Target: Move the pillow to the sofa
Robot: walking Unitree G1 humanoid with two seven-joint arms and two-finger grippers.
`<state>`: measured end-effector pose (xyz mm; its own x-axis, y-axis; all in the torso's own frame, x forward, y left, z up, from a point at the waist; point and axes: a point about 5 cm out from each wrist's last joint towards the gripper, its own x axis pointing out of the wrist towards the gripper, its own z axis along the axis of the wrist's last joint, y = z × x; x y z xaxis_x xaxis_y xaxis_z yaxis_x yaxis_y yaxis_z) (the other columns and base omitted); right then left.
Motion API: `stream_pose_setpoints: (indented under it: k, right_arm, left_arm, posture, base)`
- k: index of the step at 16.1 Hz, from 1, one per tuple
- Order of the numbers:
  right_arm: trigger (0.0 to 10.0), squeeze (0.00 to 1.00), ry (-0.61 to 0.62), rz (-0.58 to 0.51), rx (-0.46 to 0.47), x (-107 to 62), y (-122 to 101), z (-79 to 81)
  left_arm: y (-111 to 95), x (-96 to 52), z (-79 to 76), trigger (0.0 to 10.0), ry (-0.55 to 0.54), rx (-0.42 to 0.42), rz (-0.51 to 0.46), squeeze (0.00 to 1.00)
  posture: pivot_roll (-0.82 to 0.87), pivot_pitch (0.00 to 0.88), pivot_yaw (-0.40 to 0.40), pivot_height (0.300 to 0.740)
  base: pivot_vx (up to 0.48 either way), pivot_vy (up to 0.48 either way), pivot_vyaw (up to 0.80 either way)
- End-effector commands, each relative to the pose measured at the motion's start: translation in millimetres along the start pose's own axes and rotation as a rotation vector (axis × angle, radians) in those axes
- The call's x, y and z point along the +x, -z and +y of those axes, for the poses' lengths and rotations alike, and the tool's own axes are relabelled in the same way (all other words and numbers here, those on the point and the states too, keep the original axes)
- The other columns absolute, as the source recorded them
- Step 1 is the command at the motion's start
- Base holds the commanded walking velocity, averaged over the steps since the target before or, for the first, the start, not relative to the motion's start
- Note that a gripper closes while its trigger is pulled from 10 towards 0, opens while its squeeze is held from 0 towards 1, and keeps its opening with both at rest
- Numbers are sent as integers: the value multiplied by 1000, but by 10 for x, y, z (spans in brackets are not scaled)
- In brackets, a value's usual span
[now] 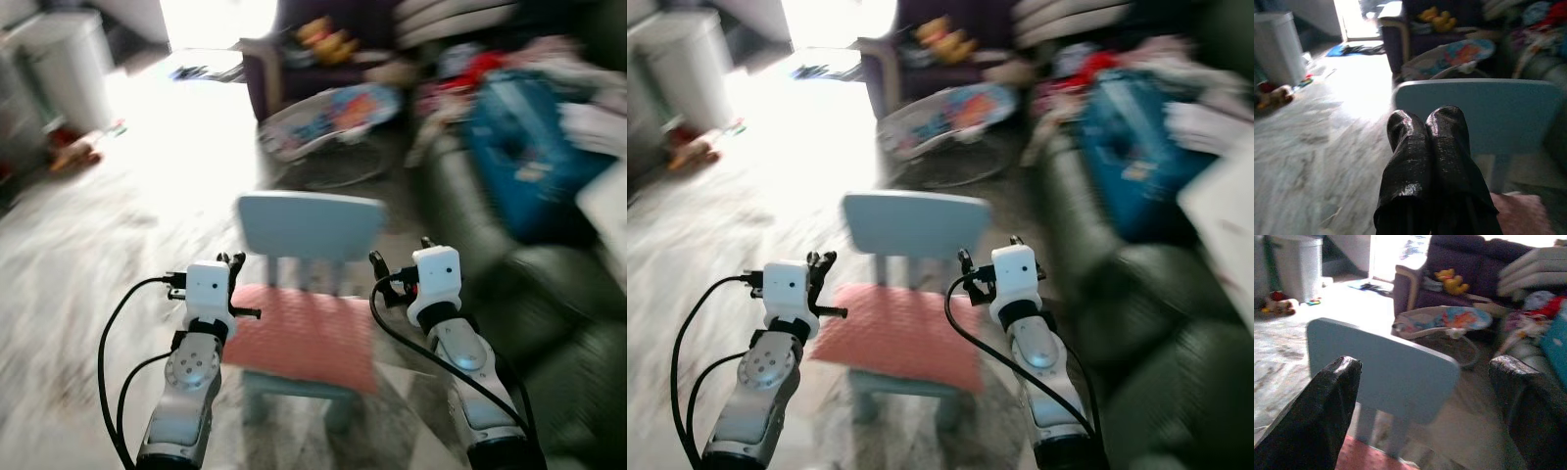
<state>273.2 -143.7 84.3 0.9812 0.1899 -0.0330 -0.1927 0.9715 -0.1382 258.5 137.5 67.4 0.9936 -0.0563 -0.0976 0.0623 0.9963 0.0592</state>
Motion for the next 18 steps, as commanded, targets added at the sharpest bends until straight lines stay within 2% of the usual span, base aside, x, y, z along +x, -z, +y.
stream_pose_setpoints:
  k: [1,4,10,13,15,18]
  right_arm:
    - [10000,0,1,-19,-3,15,-52,-8]
    - [10000,0,1,-19,-2,13,-48,-4]
    - [10000,0,-7,-10,0,-9,-29,8]
    - [10000,0,8,23,84,-102,41,-8]
    - [10000,0,5,33,81,-125,65,-17]
    - [10000,0,-3,36,82,-118,55,-3]
  left_arm:
    - [-40,10,21,10000,-2,6,-14,0]
    - [-38,10,22,10000,-4,8,-11,0]
    - [-2,-35,44,10000,-19,15,9,0]
    - [91,-148,186,10000,-38,60,51,0]
    - [104,-168,223,10000,-52,68,63,0]
    - [85,-149,193,10000,-51,67,58,0]
  posture:
    - [-30,0,-26,740]
    - [-30,0,-25,740]
    - [-23,0,-31,740]
    - [-21,0,-26,740]
    - [-21,0,-25,740]
    - [-23,0,-23,700]
  base:
    - [349,0,0]
    - [321,0,0]
    - [0,0,0]
    - [0,0,0]
    - [0,0,0]
    - [0,0,0]
